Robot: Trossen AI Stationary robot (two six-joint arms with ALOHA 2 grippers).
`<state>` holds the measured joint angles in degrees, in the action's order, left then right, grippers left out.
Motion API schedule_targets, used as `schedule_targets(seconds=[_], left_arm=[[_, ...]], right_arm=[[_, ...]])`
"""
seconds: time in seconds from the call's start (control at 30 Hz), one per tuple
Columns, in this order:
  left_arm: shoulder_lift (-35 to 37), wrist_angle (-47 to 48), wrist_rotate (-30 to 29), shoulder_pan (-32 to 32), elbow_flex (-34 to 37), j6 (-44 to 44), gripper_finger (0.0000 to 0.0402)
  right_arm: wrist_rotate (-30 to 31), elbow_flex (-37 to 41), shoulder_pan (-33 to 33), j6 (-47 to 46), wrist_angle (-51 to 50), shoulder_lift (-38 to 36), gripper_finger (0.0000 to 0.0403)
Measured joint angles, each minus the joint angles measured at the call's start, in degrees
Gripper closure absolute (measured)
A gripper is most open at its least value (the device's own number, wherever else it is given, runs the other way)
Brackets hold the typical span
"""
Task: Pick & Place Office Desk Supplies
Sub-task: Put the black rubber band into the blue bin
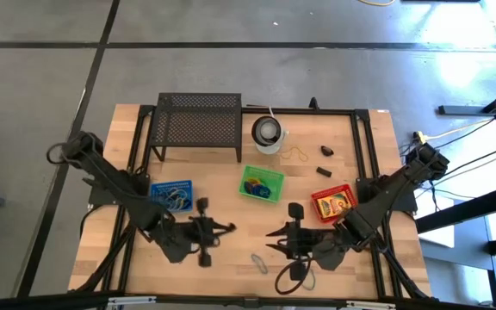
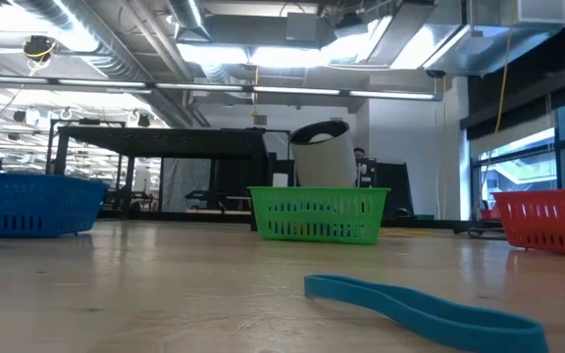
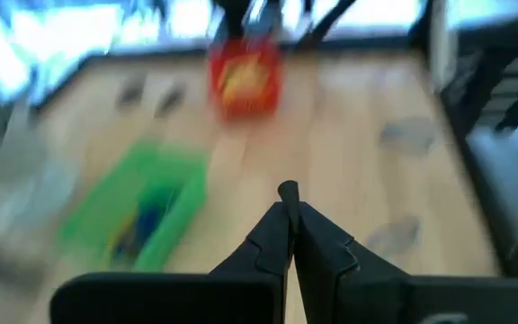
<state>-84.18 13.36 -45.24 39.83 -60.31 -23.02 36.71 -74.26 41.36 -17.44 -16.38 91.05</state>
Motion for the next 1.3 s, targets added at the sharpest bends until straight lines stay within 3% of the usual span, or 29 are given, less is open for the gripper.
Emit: schedule_targets(seconds=[0.27, 0.4, 0.7, 1.1, 1.3], left_arm=[[6.06, 47.67, 6.17, -0.22, -0.02, -44.05, 0.0395], [6.06, 61.41, 9.58, -0.35, 1.00, -59.45, 0.0394], [5.99, 58.27, 19.91, -2.67, 10.91, -63.41, 0.0394], [5.99, 55.31, 20.77, -6.01, 15.61, -61.88, 0.0379], [5.99, 52.14, 21.08, -5.86, 15.44, -60.10, 0.0329]], right_arm=[[-1.62, 0.04, 0.00, -4.49, -4.24, 0.84, 0.0303], [-1.63, 0.04, 0.00, -4.62, -4.41, 2.12, 0.0303], [-1.51, 0.04, 0.00, -4.64, -4.70, 2.58, 0.0302], [-1.31, 0.04, -0.11, -4.99, -5.38, 2.58, 0.0302], [-8.75, 0.04, -0.11, -13.90, -10.62, 2.58, 0.0302]])
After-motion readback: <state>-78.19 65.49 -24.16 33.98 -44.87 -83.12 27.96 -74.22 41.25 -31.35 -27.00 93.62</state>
